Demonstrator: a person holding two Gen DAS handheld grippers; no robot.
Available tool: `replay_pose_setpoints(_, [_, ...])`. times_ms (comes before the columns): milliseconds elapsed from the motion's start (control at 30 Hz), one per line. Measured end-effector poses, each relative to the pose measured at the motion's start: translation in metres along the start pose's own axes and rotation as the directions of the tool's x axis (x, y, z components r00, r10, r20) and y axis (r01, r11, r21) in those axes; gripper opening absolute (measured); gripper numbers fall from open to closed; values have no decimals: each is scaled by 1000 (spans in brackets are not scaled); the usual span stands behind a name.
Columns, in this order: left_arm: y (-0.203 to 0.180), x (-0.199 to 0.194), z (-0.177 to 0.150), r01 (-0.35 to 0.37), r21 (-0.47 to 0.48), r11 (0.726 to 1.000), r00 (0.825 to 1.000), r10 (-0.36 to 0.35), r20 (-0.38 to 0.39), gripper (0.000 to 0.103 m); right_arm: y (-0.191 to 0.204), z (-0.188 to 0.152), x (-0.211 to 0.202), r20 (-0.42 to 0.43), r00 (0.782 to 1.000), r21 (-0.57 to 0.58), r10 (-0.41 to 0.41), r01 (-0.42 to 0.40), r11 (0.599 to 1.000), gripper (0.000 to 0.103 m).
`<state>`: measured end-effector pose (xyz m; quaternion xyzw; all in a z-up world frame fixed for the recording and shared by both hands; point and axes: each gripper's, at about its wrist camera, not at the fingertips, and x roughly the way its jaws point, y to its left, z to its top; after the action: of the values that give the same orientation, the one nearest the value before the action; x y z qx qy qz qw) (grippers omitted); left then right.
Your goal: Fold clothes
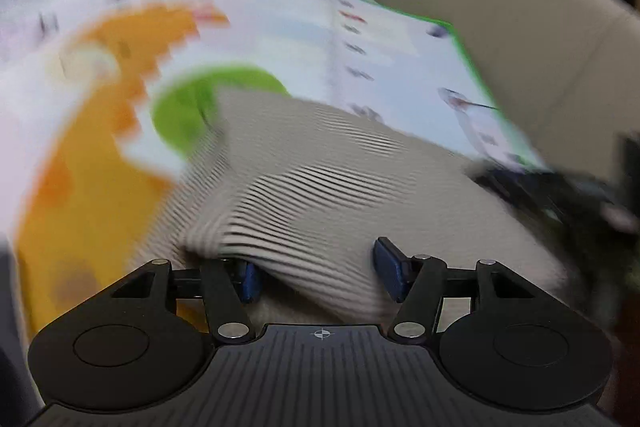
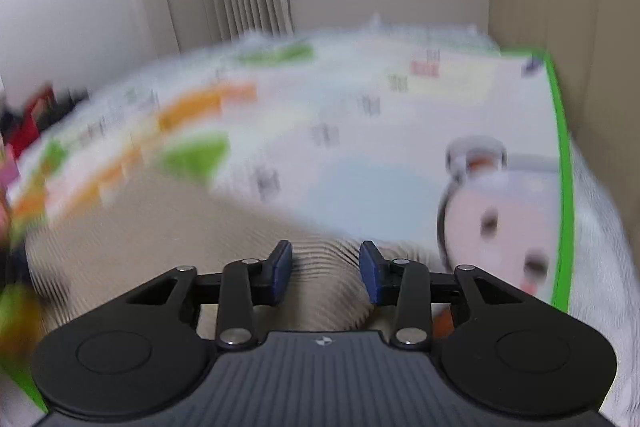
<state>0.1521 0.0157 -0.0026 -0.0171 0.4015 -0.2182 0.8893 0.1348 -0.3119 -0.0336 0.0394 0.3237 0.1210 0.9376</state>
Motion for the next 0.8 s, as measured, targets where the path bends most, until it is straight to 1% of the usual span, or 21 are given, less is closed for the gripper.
replay_pose_setpoints(33, [2, 10, 8, -24, 13, 1000, 1000, 24, 8, 57, 3, -10, -8, 7, 1000, 6, -1, 1, 1000, 37])
replay_pose_setpoints(100, [2, 25, 22, -57, 48, 997, 998, 56, 30, 58, 10, -29, -24, 26, 1000, 20, -2, 1, 1000, 38])
replay_pose_setpoints(167, [-1, 36, 33, -87, 92, 992, 995, 81, 59, 60, 23, -39, -46, -6, 999, 42, 53, -53, 998, 38])
replay_pose_setpoints(200, [-3, 40, 37, -92, 103, 990, 994, 86, 65, 60, 30, -46, -56, -27, 996, 34, 87, -86, 996, 39])
replay_pose_setpoints(267, [-4, 44, 43, -99, 104, 990, 993, 92, 68, 62, 46, -56, -76, -71, 984, 5, 161, -161, 987, 42])
replay_pose_setpoints(367, [-5, 43, 48, -102, 96, 990, 993, 95, 72, 60, 63, -58, -98, -113, 970, -32, 215, -220, 975, 42])
replay_pose_setpoints(467, [-8, 25, 40, -102, 105, 989, 992, 94, 84, 61, 68, -50, -117, -55, 978, -80, 201, -205, 975, 43])
replay_pose_setpoints(500, [-10, 15, 35, -99, 108, 989, 992, 90, 91, 62, 71, -48, -122, -21, 986, -127, 163, -164, 978, 45])
replay_pose_setpoints(533, [-11, 5, 29, -89, 106, 990, 992, 78, 96, 63, 73, -48, -123, 8, 991, -168, 134, -131, 977, 48])
replay_pose_setpoints(600, [-15, -19, 14, -42, 86, 995, 994, 33, 104, 63, 78, -49, -121, 62, 993, -256, 98, -79, 963, 52])
replay_pose_setpoints(633, [-18, -30, 5, -20, 73, 997, 994, 12, 104, 63, 77, -49, -116, 71, 994, -283, 89, -65, 957, 55])
replay_pose_setpoints(700, [-21, -44, -15, 31, 32, 999, 997, -34, 68, 63, 73, -50, -92, 45, 998, -298, 39, -24, 954, 55])
replay_pose_setpoints(733, [-22, -47, -24, 64, 3, 998, 997, -64, 38, 62, 67, -53, -79, 20, 1000, -295, 19, -12, 955, 58])
replay_pose_setpoints(767, [-21, -47, -34, 103, -35, 994, 995, -103, -3, 62, 61, -56, -67, -4, 1000, -292, -1, 0, 956, 62])
replay_pose_setpoints(800, [-21, -47, -43, 133, -65, 989, 990, -136, -38, 62, 53, -59, -57, -22, 1000, -244, 10, -15, 970, 68])
